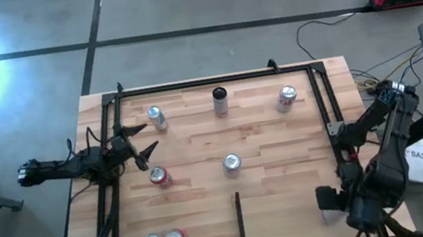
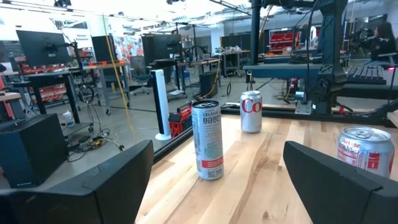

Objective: Place canned beverage on shelf
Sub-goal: Put the bottom right white soda can on the shelf

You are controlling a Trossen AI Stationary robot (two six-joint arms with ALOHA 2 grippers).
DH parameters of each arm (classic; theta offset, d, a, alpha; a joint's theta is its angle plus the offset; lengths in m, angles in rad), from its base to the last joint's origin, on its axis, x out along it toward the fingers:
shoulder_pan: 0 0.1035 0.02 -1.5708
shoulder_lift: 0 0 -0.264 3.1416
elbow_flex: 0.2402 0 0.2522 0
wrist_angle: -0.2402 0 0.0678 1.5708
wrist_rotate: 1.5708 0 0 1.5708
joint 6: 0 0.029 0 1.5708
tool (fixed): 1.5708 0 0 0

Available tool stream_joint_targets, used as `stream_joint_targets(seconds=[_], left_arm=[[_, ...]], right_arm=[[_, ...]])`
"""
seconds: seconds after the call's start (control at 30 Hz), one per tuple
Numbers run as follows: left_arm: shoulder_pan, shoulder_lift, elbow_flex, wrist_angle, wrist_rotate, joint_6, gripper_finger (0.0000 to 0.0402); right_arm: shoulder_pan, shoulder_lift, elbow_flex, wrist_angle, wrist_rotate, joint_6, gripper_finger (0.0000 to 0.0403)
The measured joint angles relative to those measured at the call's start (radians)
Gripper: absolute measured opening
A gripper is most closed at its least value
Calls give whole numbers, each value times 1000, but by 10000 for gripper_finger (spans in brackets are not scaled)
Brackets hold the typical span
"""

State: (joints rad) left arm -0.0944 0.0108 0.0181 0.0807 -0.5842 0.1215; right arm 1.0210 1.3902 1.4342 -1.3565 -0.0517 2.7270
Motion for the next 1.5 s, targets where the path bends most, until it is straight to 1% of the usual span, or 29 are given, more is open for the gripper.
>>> stream_joint_targets(seconds=[0.17, 0.37, 0.6, 0.73, 0.9, 1.13, 1.27, 1.5], left_arm=[[0, 0, 0, 0, 0, 0, 343], [0, 0, 0, 0, 0, 0, 343], [0, 0, 0, 0, 0, 0, 343], [0, 0, 0, 0, 0, 0, 343], [0, 0, 0, 0, 0, 0, 343], [0, 0, 0, 0, 0, 0, 343], [0, 0, 0, 0, 0, 0, 343], [0, 0, 0, 0, 0, 0, 343]], right_arm=[[28, 23, 1, 36, 1, 75, 238], [67, 24, 1, 30, 4, 74, 238], [138, 18, 1, 7, -48, 64, 238], [177, 17, 15, -9, -60, 61, 238], [195, 39, 63, -54, -55, 2, 238], [195, 86, 91, -60, -51, -94, 238], [195, 113, 114, -56, -50, -107, 238], [194, 145, 152, -59, -6, -129, 238]])
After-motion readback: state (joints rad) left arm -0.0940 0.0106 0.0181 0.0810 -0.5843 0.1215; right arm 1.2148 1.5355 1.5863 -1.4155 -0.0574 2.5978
